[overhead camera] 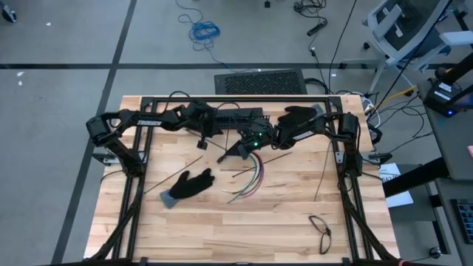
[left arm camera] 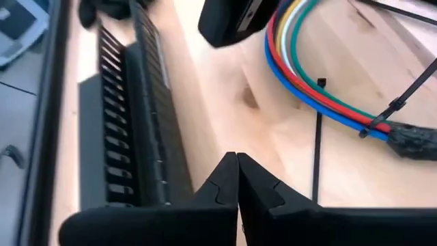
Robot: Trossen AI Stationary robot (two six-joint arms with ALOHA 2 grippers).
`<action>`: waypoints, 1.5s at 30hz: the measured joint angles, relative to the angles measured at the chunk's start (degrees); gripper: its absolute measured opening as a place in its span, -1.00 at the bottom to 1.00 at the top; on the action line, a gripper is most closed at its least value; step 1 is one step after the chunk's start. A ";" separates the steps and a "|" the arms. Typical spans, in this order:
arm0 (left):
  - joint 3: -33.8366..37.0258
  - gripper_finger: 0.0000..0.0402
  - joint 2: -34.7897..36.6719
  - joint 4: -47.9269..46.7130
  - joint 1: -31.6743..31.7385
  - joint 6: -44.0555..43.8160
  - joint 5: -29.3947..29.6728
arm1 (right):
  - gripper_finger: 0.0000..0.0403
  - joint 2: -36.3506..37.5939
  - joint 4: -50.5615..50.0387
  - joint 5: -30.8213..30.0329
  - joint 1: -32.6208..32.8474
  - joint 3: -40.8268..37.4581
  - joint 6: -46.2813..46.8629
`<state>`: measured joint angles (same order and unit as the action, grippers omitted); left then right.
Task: Ziptie cables
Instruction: Wrap the cable wires using a zip tie
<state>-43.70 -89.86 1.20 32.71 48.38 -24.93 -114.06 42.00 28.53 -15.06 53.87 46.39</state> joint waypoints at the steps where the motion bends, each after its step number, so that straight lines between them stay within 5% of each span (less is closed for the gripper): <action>1: 0.00 -0.99 0.00 -0.48 -0.07 -0.07 0.00 | -1.00 0.00 0.00 -0.09 0.45 0.00 0.05; 14: 0.80 -0.99 3.31 -18.27 -5.42 -4.15 -4.84 | -1.00 0.00 0.03 2.67 3.57 -0.14 1.21; 20: 2.21 -0.99 8.53 -18.80 -4.27 -4.15 4.58 | -1.00 0.01 -0.32 2.84 2.10 -0.42 1.65; 25: 2.22 -0.99 14.54 -22.64 -0.15 -4.59 5.31 | -0.96 0.03 -4.82 0.52 0.02 -0.35 2.45; 31: 2.21 -0.99 21.06 -25.87 3.20 -6.09 5.49 | -0.58 0.04 -19.16 -0.12 -1.29 3.85 -8.26; 36: 2.25 -0.99 25.11 -28.74 3.39 -8.71 5.51 | -0.10 0.04 -36.17 -0.48 -2.14 15.27 -24.88; 41: 2.62 -0.99 27.55 -32.26 3.39 -10.01 5.51 | 0.22 0.07 -68.04 -13.57 -2.21 28.43 -44.50; 45: 4.59 -0.99 28.85 -32.09 3.39 -10.65 5.57 | 0.26 0.09 -76.26 -15.49 -3.30 29.25 -42.23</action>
<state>-39.11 -61.02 -30.89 36.10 37.73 -19.35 -113.97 -34.26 13.04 -18.36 83.12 4.16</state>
